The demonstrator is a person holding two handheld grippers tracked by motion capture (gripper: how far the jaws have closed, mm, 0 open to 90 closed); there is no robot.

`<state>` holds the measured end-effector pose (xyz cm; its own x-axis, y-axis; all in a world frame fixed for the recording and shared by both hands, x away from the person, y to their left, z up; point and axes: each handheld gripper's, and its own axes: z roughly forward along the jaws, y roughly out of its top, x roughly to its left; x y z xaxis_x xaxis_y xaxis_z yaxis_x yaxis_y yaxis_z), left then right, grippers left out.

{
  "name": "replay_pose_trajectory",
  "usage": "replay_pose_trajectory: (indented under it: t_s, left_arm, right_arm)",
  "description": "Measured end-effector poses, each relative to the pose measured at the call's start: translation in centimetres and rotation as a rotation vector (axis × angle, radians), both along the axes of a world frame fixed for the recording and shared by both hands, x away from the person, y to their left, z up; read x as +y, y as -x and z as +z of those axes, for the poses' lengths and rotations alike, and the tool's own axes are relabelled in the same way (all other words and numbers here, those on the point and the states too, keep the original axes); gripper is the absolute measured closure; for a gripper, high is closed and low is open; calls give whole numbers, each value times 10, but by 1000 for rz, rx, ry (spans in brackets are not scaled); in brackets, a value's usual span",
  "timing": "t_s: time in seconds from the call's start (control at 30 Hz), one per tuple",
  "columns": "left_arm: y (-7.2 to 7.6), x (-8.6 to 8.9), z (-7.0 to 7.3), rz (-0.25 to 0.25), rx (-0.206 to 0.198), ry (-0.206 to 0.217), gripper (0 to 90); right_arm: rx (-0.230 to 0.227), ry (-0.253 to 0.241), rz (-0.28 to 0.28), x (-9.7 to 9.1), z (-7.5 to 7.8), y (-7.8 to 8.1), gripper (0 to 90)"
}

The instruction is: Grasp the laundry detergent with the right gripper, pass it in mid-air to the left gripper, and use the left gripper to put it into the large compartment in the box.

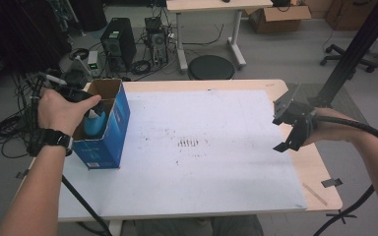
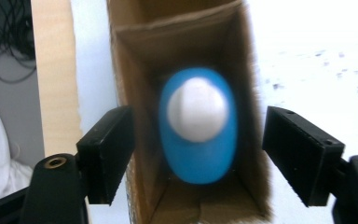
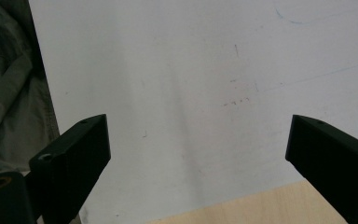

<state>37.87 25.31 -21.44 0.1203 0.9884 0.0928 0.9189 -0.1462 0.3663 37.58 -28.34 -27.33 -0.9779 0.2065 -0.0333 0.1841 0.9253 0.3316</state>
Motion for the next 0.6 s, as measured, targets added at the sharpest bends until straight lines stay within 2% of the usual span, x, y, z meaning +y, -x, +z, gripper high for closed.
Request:
replay_pose_trajectory:
  t_s: [0.17, 0.3, 0.4, 0.6]
  left_arm:
    - [6, -24, 17, -86, -26, -3, 224]
    - [8, -50, 21, -168, -28, -12, 204]
    - [9, -71, 17, -244, -18, -10, 182]
    - [8, -112, 0, -370, 2, -5, 128]
  right_arm:
    - [-5, 3, 6, 3, 3, 1, 64]
    - [-5, 5, 7, 5, 5, 2, 64]
    - [-4, 7, 5, 5, 5, 2, 64]
    - [-1, 11, 3, 6, 5, 2, 64]
